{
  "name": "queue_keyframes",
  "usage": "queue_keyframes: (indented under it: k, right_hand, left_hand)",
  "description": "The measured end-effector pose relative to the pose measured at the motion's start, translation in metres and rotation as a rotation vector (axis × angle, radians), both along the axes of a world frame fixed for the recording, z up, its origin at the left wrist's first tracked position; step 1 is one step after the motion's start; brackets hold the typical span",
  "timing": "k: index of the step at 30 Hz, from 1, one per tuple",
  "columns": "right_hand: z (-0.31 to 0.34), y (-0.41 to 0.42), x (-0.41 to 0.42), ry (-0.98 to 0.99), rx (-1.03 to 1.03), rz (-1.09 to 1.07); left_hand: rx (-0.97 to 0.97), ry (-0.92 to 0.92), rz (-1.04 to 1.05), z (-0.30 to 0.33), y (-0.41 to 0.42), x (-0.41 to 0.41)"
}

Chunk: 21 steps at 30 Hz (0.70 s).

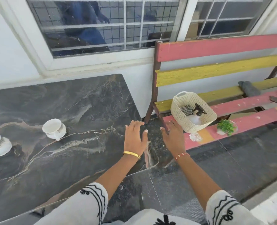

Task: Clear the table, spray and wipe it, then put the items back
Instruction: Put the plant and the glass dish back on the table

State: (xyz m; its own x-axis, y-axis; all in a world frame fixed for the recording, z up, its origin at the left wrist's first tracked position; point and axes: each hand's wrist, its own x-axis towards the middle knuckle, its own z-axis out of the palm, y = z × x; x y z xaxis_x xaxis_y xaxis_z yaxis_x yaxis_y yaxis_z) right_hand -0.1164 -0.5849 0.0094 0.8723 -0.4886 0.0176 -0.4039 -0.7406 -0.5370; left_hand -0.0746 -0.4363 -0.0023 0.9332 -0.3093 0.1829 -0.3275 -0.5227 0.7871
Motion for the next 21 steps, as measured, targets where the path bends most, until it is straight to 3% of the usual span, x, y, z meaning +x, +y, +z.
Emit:
queue_keyframes:
  k: [10, 21]
  right_hand:
    - [-0.01, -0.143, -0.052, 0.006, 0.006, -0.121]
    - [-0.044, -0.296, -0.033, 0.193, -0.049, -0.202]
  left_hand:
    - [0.024, 0.109, -0.158, -0.003, -0.146, -0.033]
    - [0.028, 0.247, -0.365, -0.042, -0.301, -0.001]
